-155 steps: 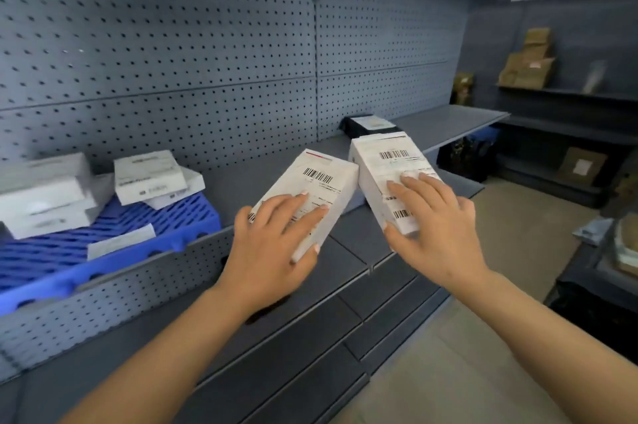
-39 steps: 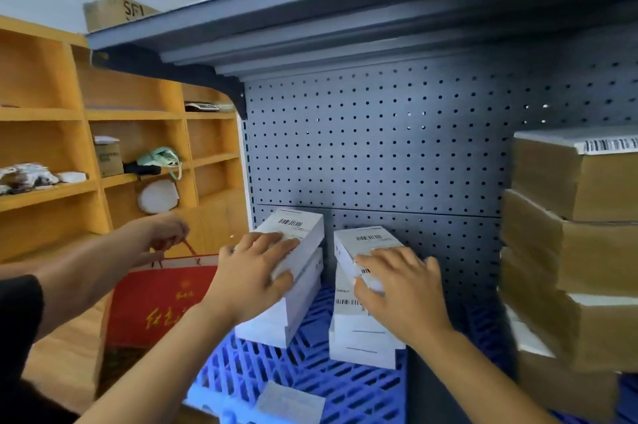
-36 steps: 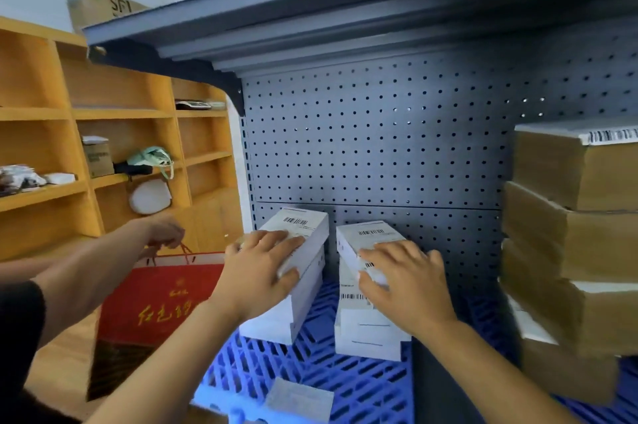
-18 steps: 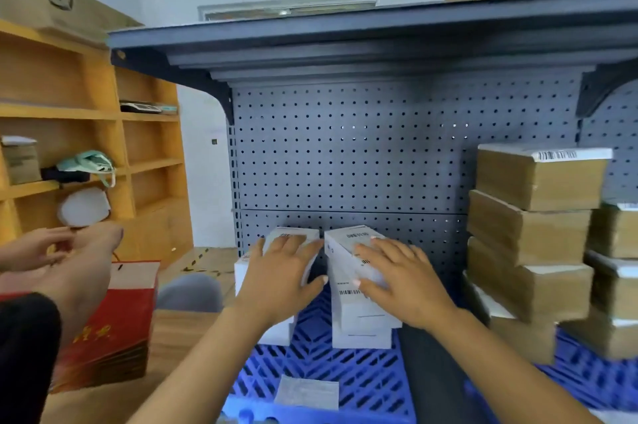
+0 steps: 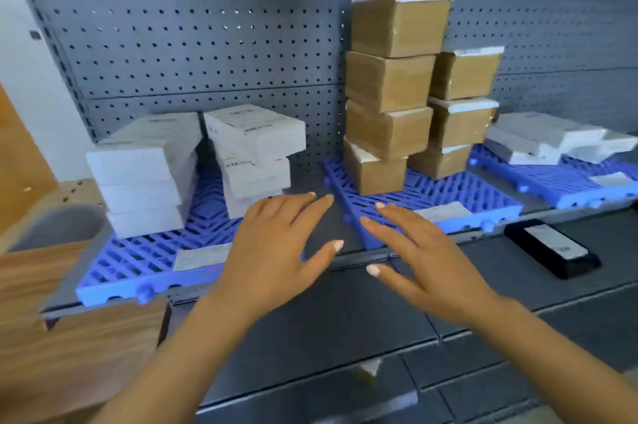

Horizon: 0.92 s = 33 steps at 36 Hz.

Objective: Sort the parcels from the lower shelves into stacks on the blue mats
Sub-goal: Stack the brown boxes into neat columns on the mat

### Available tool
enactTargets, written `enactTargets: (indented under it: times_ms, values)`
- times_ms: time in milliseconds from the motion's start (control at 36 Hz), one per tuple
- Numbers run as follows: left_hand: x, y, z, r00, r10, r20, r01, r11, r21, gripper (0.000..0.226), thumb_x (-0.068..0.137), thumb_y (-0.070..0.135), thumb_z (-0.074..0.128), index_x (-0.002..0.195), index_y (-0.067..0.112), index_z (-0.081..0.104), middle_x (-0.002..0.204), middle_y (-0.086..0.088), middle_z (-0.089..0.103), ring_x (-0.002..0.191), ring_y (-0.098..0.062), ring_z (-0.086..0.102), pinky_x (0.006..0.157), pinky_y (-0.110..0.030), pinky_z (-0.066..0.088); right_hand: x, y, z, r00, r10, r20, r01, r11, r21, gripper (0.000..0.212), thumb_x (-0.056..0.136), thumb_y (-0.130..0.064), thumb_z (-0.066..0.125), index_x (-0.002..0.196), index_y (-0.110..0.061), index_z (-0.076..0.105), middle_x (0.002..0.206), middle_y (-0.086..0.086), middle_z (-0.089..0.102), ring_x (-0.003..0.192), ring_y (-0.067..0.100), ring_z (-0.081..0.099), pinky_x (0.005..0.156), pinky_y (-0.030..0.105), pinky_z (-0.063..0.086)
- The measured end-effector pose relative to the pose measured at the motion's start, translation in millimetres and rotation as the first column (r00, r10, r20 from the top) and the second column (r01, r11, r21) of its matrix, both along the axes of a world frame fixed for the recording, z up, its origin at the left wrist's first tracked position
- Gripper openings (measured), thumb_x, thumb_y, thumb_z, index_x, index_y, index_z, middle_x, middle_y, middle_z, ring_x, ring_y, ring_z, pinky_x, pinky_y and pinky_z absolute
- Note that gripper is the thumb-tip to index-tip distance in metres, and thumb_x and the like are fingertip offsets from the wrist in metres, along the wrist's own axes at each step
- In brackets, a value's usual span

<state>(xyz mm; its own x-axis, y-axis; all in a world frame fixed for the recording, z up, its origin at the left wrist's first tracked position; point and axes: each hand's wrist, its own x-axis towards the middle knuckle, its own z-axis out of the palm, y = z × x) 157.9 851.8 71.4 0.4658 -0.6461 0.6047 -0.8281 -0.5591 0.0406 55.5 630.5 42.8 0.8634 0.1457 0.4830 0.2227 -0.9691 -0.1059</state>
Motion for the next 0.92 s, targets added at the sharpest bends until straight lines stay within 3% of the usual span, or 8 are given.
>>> enactTargets:
  times_ms: [139,250,361,500,722,806,917]
  values:
    - [-28,-41,-37,0.996,-0.077,-0.053,0.080,0.994,0.069,0.057,0.089,0.055,0.044,0.131,0.020,0.057,0.125,-0.001,0.061,0.112,-0.025,0.058,0.090,-0.041,0.048,-51,-38,-42,0.990,-0.118,-0.078,0.119,0.993,0.014,0.058,0.097,-0.058,0.037,0.147,-0.030,0.034,0.153,0.001,0.033,0.141,0.022,0.030,0.109,0.043,0.036]
    - [-54,-73,-66,0.990,-0.130,-0.063,0.136,0.985,0.110,0.055,0.087,0.055,0.046,0.128,0.021,0.059,0.122,0.002,0.063,0.109,-0.020,0.058,0.090,-0.035,0.041,-87,-66,-68,0.982,-0.151,-0.114,0.155,0.988,0.025,0.057,0.098,-0.057,0.036,0.147,-0.027,0.035,0.151,0.004,0.037,0.137,0.025,0.036,0.110,0.040,0.035]
    - [-79,-104,-93,0.985,-0.135,-0.106,0.150,0.978,0.147,0.055,0.087,0.055,0.044,0.129,0.022,0.059,0.122,0.004,0.063,0.109,-0.018,0.059,0.089,-0.035,0.047,-117,-96,-97,0.975,-0.157,-0.155,0.160,0.987,0.008,0.056,0.097,-0.054,0.041,0.144,-0.024,0.039,0.147,0.008,0.043,0.133,0.029,0.042,0.103,0.044,0.042]
    - [-111,-137,-126,0.977,-0.015,-0.213,0.060,0.976,0.208,0.057,0.087,0.054,0.041,0.126,0.018,0.061,0.117,-0.002,0.066,0.101,-0.023,0.064,0.086,-0.040,0.050,-145,-130,-131,0.942,-0.192,-0.276,0.167,0.980,-0.109,0.056,0.093,-0.052,0.041,0.140,-0.023,0.043,0.138,0.013,0.051,0.124,0.033,0.051,0.095,0.046,0.049]
    - [-154,-158,-187,0.927,0.138,-0.350,-0.024,0.950,0.312,0.056,0.081,0.052,0.041,0.121,0.018,0.063,0.109,-0.005,0.069,0.091,-0.029,0.067,0.080,-0.043,0.052,-167,-147,-187,0.860,-0.204,-0.467,0.154,0.978,-0.144,0.058,0.088,-0.054,0.037,0.134,-0.023,0.055,0.130,0.010,0.059,0.117,0.029,0.058,0.090,0.043,0.050]
    - [-162,-156,-207,0.923,0.168,-0.345,-0.043,0.939,0.342,0.052,0.080,0.053,0.043,0.122,0.024,0.055,0.106,-0.003,0.069,0.087,-0.027,0.067,0.077,-0.041,0.052,-173,-146,-207,0.819,-0.208,-0.535,0.161,0.978,-0.133,0.059,0.087,-0.055,0.035,0.133,-0.024,0.055,0.129,0.009,0.060,0.115,0.028,0.059,0.089,0.043,0.051]
    - [-161,-151,-236,0.894,0.236,-0.381,-0.075,0.916,0.393,0.054,0.079,0.052,0.043,0.119,0.020,0.060,0.102,-0.005,0.070,0.089,-0.029,0.067,0.078,-0.043,0.052,-173,-145,-231,0.763,-0.228,-0.605,0.146,0.972,-0.183,0.059,0.088,-0.055,0.032,0.131,-0.023,0.057,0.124,0.009,0.063,0.111,0.028,0.062,0.084,0.042,0.054]
